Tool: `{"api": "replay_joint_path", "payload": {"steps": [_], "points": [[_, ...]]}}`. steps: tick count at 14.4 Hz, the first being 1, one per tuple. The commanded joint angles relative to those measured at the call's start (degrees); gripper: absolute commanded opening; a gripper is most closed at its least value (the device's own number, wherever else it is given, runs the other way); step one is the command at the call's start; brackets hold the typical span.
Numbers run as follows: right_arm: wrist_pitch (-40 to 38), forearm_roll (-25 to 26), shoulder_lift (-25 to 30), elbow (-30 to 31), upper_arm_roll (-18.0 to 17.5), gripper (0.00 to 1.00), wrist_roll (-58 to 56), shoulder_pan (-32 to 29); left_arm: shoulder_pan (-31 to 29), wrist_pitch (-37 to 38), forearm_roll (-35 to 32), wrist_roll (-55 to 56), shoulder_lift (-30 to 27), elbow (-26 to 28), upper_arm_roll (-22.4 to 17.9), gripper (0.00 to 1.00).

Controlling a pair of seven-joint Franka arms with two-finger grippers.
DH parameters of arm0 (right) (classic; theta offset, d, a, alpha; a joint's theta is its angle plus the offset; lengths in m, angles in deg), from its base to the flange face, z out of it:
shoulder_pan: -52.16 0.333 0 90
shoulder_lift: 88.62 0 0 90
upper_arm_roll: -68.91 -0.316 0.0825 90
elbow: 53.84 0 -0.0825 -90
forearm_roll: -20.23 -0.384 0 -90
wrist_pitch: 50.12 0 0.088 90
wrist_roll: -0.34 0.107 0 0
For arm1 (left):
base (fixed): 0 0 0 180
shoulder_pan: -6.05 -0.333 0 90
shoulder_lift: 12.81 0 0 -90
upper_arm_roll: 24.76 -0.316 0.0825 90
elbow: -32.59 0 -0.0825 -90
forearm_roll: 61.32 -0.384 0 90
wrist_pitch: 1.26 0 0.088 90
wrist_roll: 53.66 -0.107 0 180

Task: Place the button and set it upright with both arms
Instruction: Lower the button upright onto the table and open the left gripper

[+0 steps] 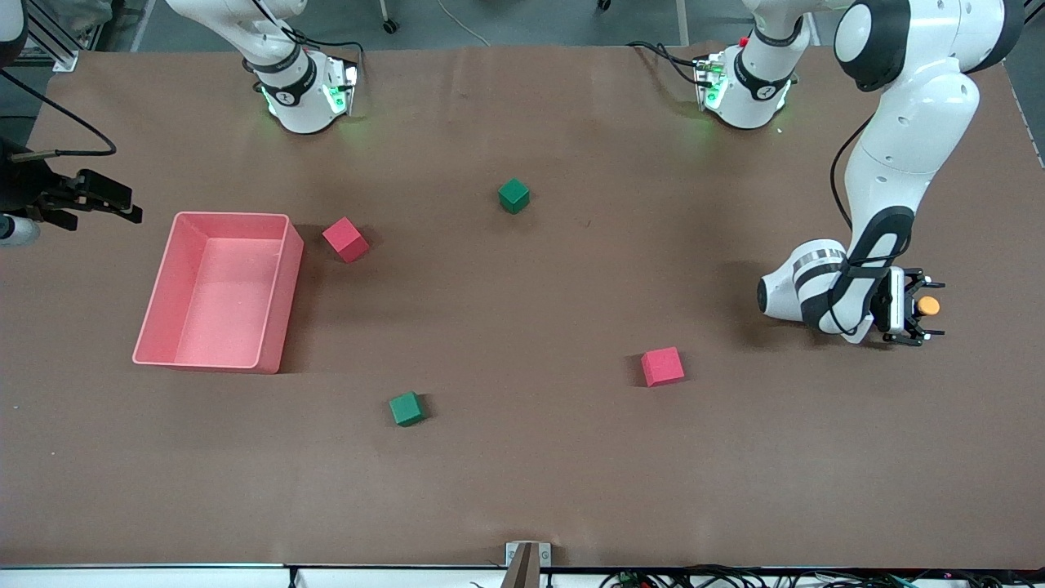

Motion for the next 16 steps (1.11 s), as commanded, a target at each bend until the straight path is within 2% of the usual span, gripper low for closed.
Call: {"api": "replay_joint_path", "payload": {"steps": [1, 9, 12, 16], "points": [[0.7, -0.7, -0.5, 0.2, -0.1, 1.0, -0.5, 0.5, -0.1, 0.5, -0.1, -2.1, -2.7, 2.1, 0.4, 1.0], [0.7, -0.7, -0.9, 0.2, -0.1, 1.0, -0.5, 0.7, -0.7, -1.8, 2.5, -14.1, -9.4, 2.1, 2.2, 1.0], [0.7, -0.7, -0.9, 0.2, -0.1, 1.0, -0.5, 0.6, -0.6, -6.6, 6.4, -21.4, -11.9, -0.6, 2.5, 1.0], [0.7, -0.7, -1.0, 0.3, -0.1, 1.0, -0.5, 0.6, -0.8, -14.9, 15.1, -35.2, -14.8, -5.0, 3.1, 1.0]]}}
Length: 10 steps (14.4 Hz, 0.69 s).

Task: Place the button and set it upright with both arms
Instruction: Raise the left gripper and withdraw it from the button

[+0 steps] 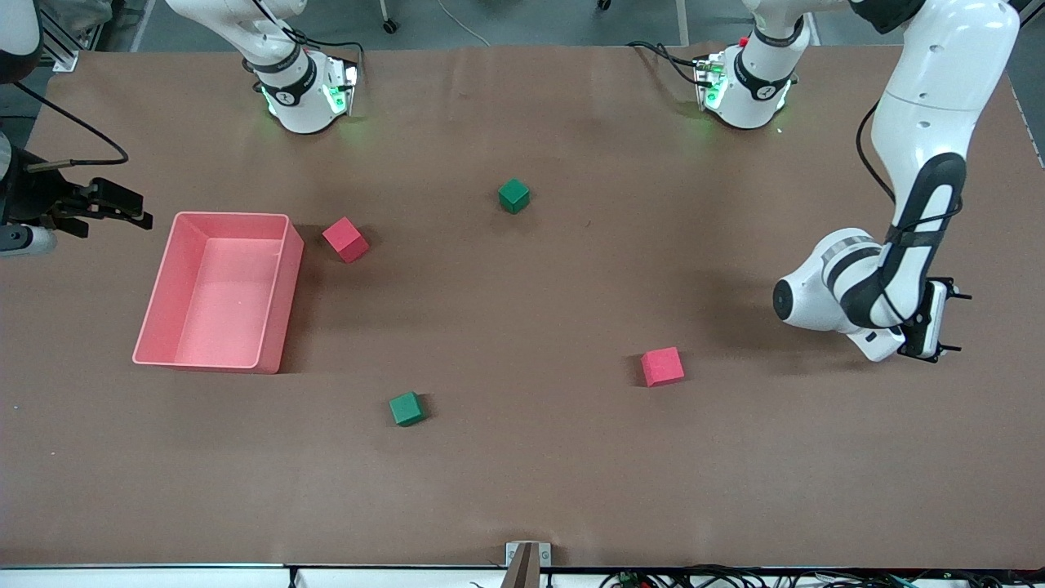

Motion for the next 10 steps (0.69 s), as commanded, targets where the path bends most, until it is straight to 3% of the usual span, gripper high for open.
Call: {"api": "replay_joint_path", "payload": {"steps": [1, 7, 10], "points": [[0.3, -0.7, 0.0, 0.4, 0.2, 1.0, -0.5, 0.2, -0.6, -4.4, 6.8, -10.5, -2.2, -3.1, 0.6, 1.0], [1.1, -0.6, -0.1, 0.0, 0.2, 1.0, -0.7, -0.1, -0.4, -5.4, 30.9, -37.5, -3.9, -14.2, 2.7, 1.0], [1.3, -0.4, -0.1, -0.2, 0.2, 1.0, -0.7, 0.1, -0.3, -4.9, 42.9, -50.2, -6.2, -17.3, 2.7, 1.0]]}}
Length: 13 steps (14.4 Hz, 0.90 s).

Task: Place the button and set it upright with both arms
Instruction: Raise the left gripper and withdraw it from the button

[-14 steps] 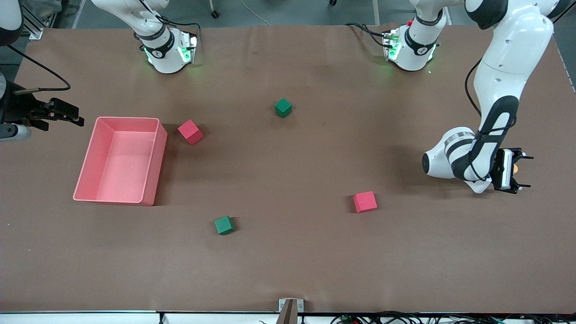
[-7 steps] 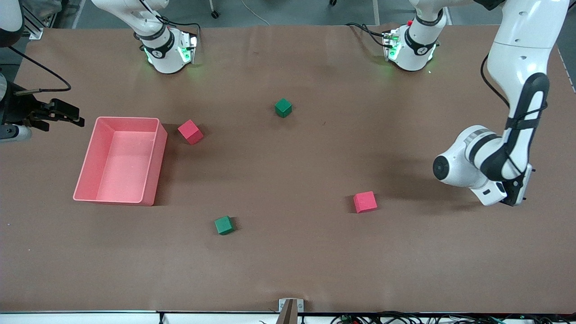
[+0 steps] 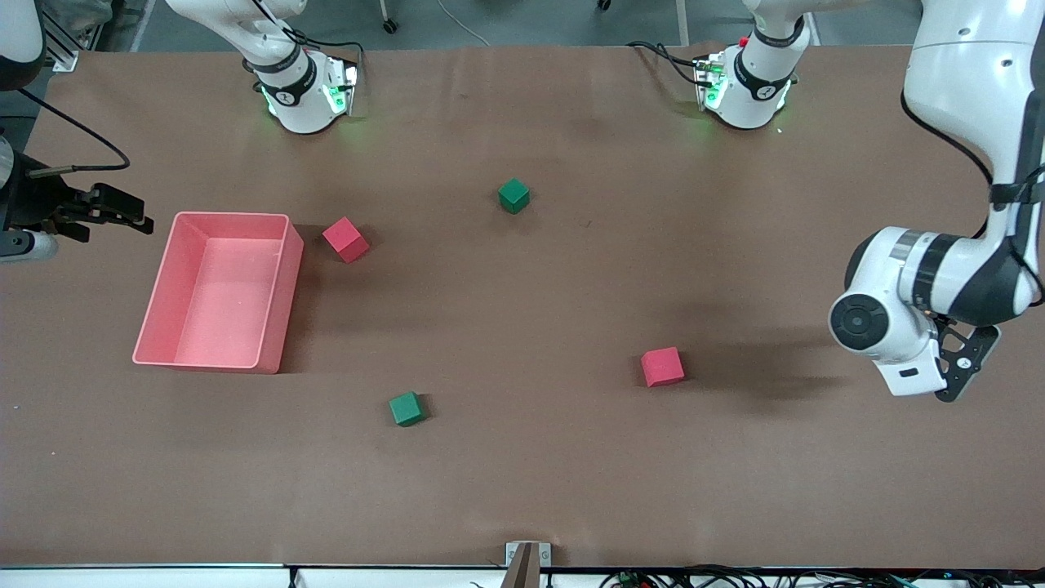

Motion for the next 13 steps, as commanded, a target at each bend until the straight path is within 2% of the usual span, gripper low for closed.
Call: {"api": "replay_joint_path", "payload": {"steps": [1, 4, 8, 11, 13], "points": [[0.0, -0.4, 0.6, -0.1, 0.1, 1.0, -0.7, 0.2, 0.0, 0.4, 8.9, -9.7, -2.1, -2.4, 0.3, 1.0], [-0.3, -0.4, 0.6, -1.3, 0.1, 1.0, -0.7, 0.0, -0.2, 4.3, 17.2, -18.9, -3.1, -5.6, 2.0, 1.0], [0.2, 0.1, 0.6, -2.2, 0.2, 1.0, -0.8, -0.2, -0.2, 10.2, 28.0, -27.1, -3.1, -11.9, 2.2, 1.0], [0.4, 1.0, 0.7, -3.0, 0.4, 1.0, -0.8, -0.4, -0.7, 11.6, 35.4, -31.8, -4.6, -13.5, 2.3, 1.0], [0.5, 2.4, 0.7, -3.3, 0.5, 1.0, -0.7, -0.4, -0.8, 11.6, 40.0, -38.9, -6.5, -13.5, 1.8, 1.0]]}}
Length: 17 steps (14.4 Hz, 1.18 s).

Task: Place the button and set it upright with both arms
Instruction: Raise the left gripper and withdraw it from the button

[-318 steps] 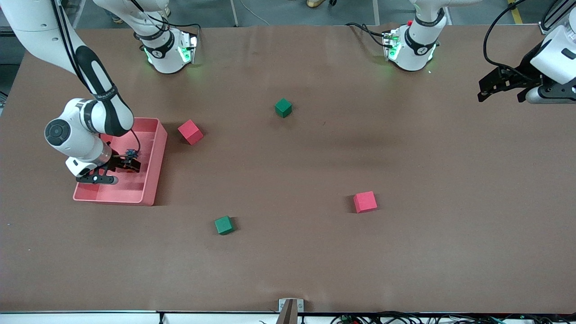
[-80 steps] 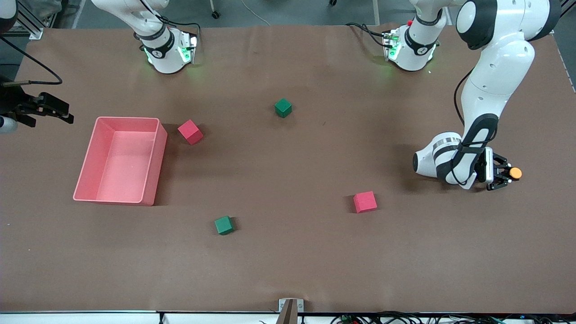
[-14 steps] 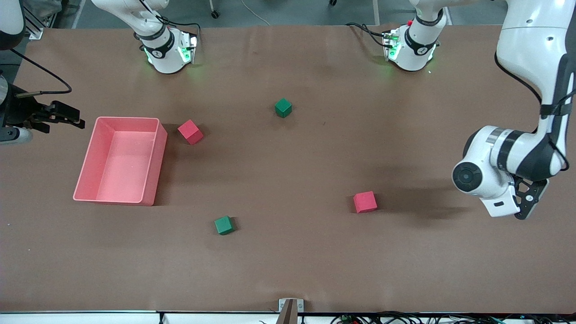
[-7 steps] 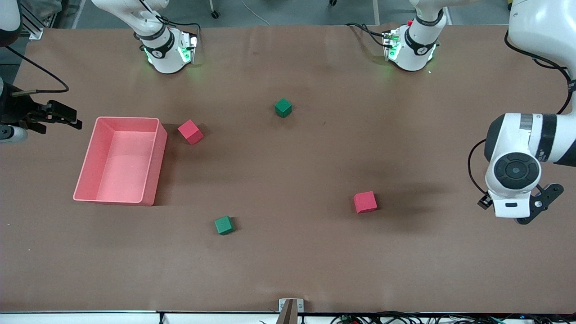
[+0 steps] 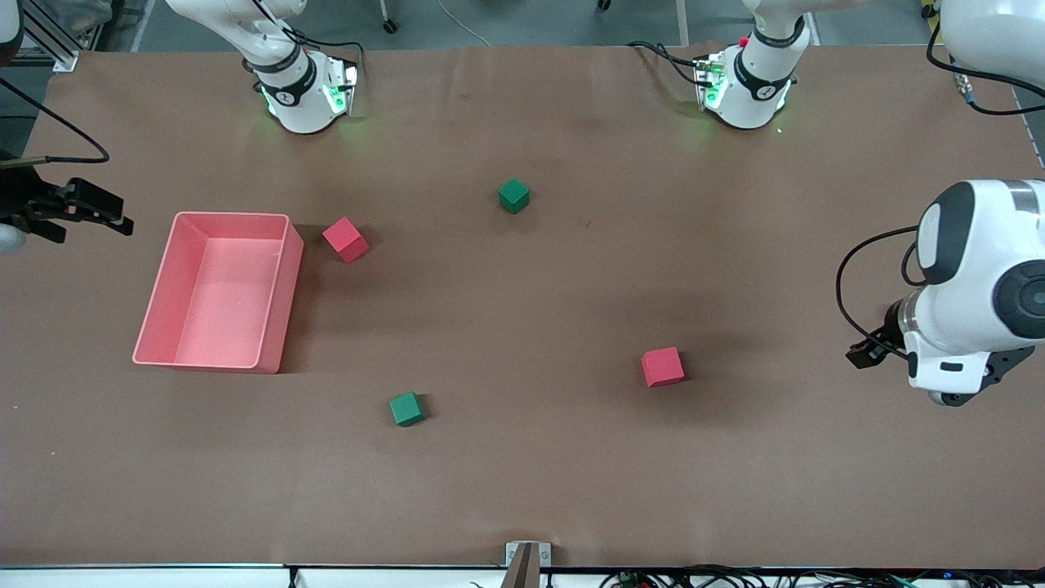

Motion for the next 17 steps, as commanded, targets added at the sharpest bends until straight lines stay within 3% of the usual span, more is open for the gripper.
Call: {"api": "replay_joint_path", "payload": {"steps": [1, 6, 13, 17], "points": [[0.1, 1.2, 0.6, -0.1, 0.1, 1.0, -0.7, -0.4, -0.6, 1.3, 5.0, -8.3, -3.6, -0.1, -0.2, 1.0], [0.1, 2.8, 0.8, 0.0, 0.1, 1.0, -0.6, -0.7, -0.6, 5.1, 9.4, -12.0, -6.7, -0.1, 0.3, 1.0], [-0.7, 2.2, 2.0, 0.0, -0.2, 1.0, -0.5, -0.6, -0.6, 10.6, 14.8, -33.2, -13.2, -0.1, -0.3, 1.0], [-2.4, 2.0, 2.1, -0.1, -0.2, 1.0, -0.5, -0.5, -1.0, 12.4, 15.4, -33.4, -16.7, -0.1, -0.5, 1.0]]}}
